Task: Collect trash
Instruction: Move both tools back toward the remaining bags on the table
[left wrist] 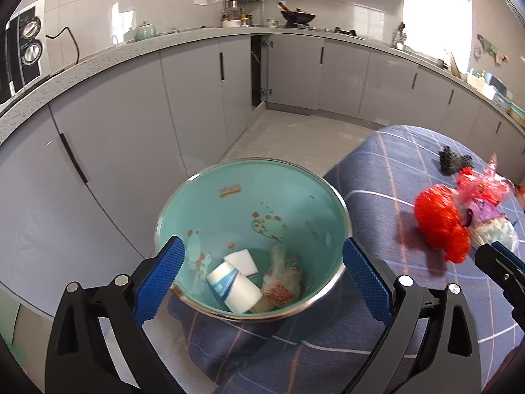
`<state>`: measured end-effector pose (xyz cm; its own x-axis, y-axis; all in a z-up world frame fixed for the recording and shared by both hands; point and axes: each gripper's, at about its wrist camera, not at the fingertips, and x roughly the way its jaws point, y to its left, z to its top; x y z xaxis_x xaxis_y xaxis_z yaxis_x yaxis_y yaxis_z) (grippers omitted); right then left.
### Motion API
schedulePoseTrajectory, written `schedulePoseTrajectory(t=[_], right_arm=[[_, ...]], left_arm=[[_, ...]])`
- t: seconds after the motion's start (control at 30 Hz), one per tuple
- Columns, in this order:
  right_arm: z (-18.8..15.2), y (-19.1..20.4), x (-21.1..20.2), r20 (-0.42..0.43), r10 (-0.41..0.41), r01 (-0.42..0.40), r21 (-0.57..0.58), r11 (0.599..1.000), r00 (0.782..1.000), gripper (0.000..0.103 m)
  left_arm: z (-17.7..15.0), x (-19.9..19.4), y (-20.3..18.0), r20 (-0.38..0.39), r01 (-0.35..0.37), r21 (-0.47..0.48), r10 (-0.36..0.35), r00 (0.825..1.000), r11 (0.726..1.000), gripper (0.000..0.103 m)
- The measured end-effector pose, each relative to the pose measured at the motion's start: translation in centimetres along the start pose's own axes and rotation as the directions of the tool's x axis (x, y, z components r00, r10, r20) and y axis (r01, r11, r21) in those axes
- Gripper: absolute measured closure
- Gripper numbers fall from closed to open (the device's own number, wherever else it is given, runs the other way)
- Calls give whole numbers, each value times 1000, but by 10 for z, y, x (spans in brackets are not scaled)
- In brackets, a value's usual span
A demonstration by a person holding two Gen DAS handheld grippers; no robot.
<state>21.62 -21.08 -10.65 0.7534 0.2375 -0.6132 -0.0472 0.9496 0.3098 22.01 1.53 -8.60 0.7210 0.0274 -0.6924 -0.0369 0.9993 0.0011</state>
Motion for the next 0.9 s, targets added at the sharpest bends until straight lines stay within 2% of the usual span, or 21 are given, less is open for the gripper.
schedulePoseTrajectory(t=[0.4, 0.67, 0.9], right_arm=[[-14, -65, -26, 10, -92, 91, 85, 992, 996, 46], [-10, -97, -38, 25, -131, 127, 131, 983, 991, 46], [2, -117, -41, 37, -157, 151, 134, 979, 987, 46]], left_arm=[[-12, -4, -54, -7, 85, 98, -85, 996, 992, 8], [-15, 0, -83, -42, 138, 112, -134, 990, 984, 8], [-16, -4, -105, -29, 179, 153, -177, 984, 972, 8]])
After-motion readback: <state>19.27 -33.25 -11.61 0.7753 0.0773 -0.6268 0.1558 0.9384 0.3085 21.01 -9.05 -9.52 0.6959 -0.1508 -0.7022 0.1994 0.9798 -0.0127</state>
